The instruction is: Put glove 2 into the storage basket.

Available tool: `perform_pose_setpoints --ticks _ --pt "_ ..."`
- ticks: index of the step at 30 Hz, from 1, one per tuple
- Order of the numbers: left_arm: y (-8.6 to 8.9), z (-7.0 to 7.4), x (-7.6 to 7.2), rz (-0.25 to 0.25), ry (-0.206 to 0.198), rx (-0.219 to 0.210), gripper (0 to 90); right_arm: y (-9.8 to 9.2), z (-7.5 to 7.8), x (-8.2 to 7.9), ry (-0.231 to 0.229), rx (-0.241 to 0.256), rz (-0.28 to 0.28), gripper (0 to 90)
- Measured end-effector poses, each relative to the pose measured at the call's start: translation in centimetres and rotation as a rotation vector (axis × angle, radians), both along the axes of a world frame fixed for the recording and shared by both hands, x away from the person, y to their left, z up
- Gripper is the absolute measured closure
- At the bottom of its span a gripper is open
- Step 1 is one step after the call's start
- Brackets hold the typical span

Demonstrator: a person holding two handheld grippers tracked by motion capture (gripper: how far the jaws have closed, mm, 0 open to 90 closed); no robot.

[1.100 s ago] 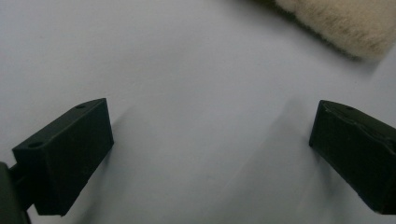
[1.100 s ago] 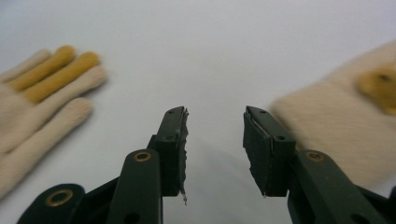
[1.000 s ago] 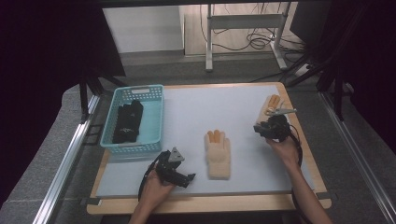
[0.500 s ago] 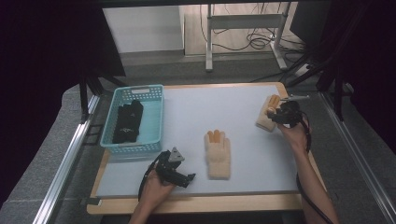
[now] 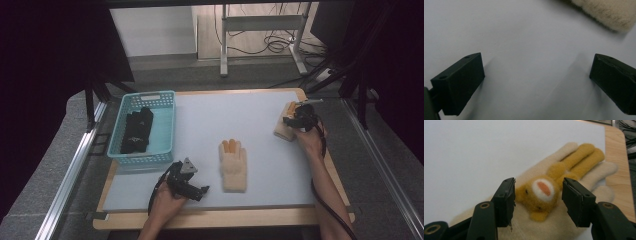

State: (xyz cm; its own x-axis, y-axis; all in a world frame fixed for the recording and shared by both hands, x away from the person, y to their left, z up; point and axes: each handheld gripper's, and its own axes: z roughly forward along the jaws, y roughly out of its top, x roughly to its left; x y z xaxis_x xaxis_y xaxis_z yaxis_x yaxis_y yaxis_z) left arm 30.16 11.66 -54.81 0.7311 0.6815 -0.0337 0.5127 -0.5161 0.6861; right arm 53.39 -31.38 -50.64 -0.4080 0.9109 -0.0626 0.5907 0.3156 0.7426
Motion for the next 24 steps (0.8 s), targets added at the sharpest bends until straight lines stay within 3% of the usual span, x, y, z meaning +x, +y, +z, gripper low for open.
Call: perform_pose_setpoints --ticks 4,9,15,24 --pt "0.0 0.0 0.0 0.0 -0.001 -0.001 0.0 0.1 -1.1 0.3 -0.005 -0.012 0.0 49.3" --pt "0.0 0.0 0.0 0.0 -0.001 0.0 0.0 0.2 -1.0 0.1 0.001 -0.01 -0.028 58.5" --pt "0.0 0.0 0.0 0.001 -0.002 0.0 0.0 0.0 -0.5 -0.5 -0.018 0.002 -0.041 59.3" --pt "0.0 0.0 0.0 0.001 -0.003 -0.001 0.0 0.1 1.1 -2.6 -0.032 0.052 0.007 59.3"
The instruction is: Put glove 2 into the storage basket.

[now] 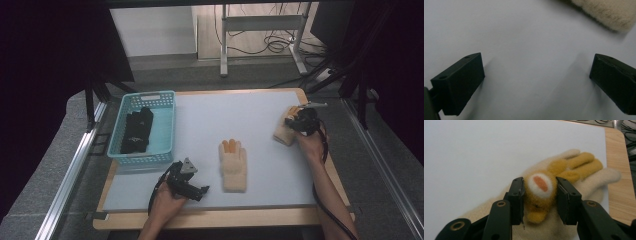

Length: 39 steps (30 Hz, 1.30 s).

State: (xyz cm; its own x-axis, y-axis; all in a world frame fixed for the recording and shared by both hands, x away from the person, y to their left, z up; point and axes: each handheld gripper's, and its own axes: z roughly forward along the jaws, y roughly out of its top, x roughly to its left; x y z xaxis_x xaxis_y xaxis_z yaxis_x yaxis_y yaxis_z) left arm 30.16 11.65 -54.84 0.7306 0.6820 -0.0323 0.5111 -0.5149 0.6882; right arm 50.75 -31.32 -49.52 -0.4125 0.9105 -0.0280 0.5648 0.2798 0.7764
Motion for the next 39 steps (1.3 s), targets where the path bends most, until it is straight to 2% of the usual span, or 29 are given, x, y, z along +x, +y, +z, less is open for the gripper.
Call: perform_pose_setpoints --ticks 1,3,5,12,17,18,21,22,24,30,31,34,35,39 --pt "0.0 0.0 0.0 0.0 0.0 0.0 0.0 0.2 0.6 -0.6 -0.005 0.009 0.018 59.3" --pt "0.0 0.0 0.0 0.0 0.0 0.0 0.0 0.2 0.9 -0.9 -0.007 0.011 0.023 59.3" --pt "0.0 0.0 0.0 0.0 0.0 0.0 0.0 0.4 1.8 -1.8 -0.017 0.036 0.045 59.3" --pt "0.0 0.0 0.0 -0.001 0.002 0.001 0.0 1.2 3.5 -3.7 -0.03 0.059 0.098 59.3" --pt "0.0 0.0 0.0 0.001 0.003 0.0 0.0 2.4 5.0 -5.8 -0.042 0.084 0.169 59.3" --pt "0.0 0.0 0.0 0.003 0.002 -0.004 0.0 3.2 5.5 -6.9 -0.043 0.091 0.209 59.3" --pt "0.0 0.0 0.0 0.002 0.001 -0.003 0.0 4.0 5.8 -7.9 -0.046 0.088 0.241 59.2" --pt "0.0 0.0 0.0 0.003 0.001 -0.004 0.0 5.1 6.1 -9.1 -0.046 0.089 0.286 59.2" --pt "0.0 0.0 0.0 0.003 0.001 -0.004 0.0 5.4 6.2 -9.5 -0.044 0.091 0.301 59.2" --pt "0.0 0.0 0.0 0.002 0.001 -0.003 0.0 8.8 6.2 -12.4 -0.022 0.095 0.429 59.1" --pt "0.0 0.0 0.0 0.002 0.001 -0.003 0.0 8.8 6.2 -12.4 -0.022 0.095 0.429 59.1" --pt "0.0 0.0 0.0 0.004 0.001 -0.005 0.0 10.9 5.6 -13.5 0.003 0.093 0.492 59.0" --pt "0.0 0.0 0.0 0.004 0.001 -0.005 0.0 10.9 5.6 -13.5 0.003 0.093 0.492 59.0" --pt "0.0 0.0 0.0 0.004 0.0 -0.005 0.0 13.0 4.7 -14.1 0.029 0.083 0.544 59.0"
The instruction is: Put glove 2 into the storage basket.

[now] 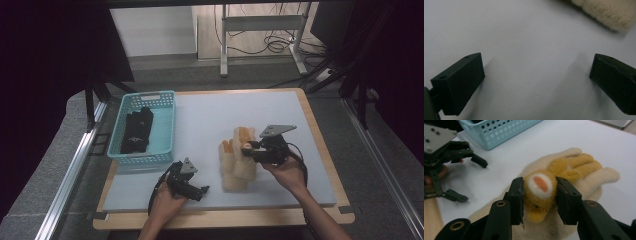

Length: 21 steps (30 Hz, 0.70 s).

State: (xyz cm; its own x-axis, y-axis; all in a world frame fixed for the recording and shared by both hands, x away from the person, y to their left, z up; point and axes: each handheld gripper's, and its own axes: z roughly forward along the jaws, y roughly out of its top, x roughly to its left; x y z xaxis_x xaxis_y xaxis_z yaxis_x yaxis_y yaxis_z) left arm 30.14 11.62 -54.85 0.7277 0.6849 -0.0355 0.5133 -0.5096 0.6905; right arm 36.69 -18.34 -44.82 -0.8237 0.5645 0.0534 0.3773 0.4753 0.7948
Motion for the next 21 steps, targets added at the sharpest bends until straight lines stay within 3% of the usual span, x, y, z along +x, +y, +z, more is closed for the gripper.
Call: perform_pose_setpoints --ticks 4,6,15,18,21 --pt "0.0 0.0 0.0 0.0 -0.001 0.0 0.0 1.9 -1.1 -0.5 0.017 -0.019 0.044 59.0" --pt "0.0 0.0 0.0 -0.002 -0.001 0.002 0.0 3.0 -1.9 -0.8 0.02 -0.055 0.055 58.9" --pt "0.0 0.0 0.0 0.0 -0.001 -0.001 0.0 3.9 -3.9 -0.6 0.031 -0.105 0.055 57.8" --pt "0.0 0.0 0.0 -0.002 0.0 0.002 0.0 4.3 -5.0 -0.3 0.059 -0.113 0.064 54.0" --pt "0.0 0.0 0.0 -0.002 0.0 0.001 0.0 4.3 -4.8 -0.1 0.058 -0.095 0.054 46.8"
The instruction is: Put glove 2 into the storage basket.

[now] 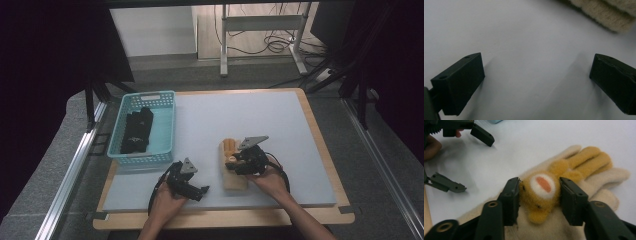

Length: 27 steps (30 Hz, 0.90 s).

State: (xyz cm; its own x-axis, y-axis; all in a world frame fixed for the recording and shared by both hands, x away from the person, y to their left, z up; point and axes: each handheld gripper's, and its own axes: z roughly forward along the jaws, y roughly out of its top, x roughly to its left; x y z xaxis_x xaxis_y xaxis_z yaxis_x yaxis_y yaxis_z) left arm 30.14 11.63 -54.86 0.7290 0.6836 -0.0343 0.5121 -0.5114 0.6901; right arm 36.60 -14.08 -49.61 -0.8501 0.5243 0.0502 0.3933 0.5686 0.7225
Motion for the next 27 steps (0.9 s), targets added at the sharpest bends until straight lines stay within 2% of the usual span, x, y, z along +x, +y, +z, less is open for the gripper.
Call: perform_pose_setpoints --ticks 4,9,11,12,13,15,19,20,24,27 --pt "0.0 0.0 0.0 0.002 0.0 -0.001 0.0 -0.5 0.9 0.0 -0.017 0.018 -0.01 43.8" --pt "0.0 0.0 0.0 0.002 0.0 -0.001 0.0 -2.4 2.0 0.3 -0.04 0.043 -0.049 44.5" --pt "0.0 0.0 0.0 0.001 0.001 -0.002 0.0 -3.1 2.0 0.3 -0.044 0.037 -0.061 48.3" --pt "0.0 0.0 0.0 0.0 0.001 0.0 0.0 -3.9 1.9 0.4 -0.04 0.039 -0.071 53.9" --pt "0.0 0.0 0.0 0.0 0.001 0.0 0.0 -3.9 1.9 0.4 -0.04 0.039 -0.071 53.9" --pt "0.0 0.0 0.0 -0.001 0.0 0.001 0.0 -4.7 1.5 0.3 -0.025 0.045 -0.078 60.2" --pt "0.0 0.0 0.0 -0.001 0.0 0.001 0.0 -5.6 0.7 0.0 -0.012 0.018 -0.086 67.8" --pt "0.0 0.0 0.0 0.0 0.002 0.0 0.0 -6.0 0.3 -0.2 -0.005 0.016 -0.087 72.6" --pt "0.0 0.0 0.0 0.0 0.002 0.0 0.0 -6.5 -0.2 -0.5 0.011 0.023 -0.085 78.6" --pt "0.0 0.0 0.0 0.0 0.002 0.0 0.0 -6.5 -0.9 -1.2 0.022 0.002 -0.06 84.5"
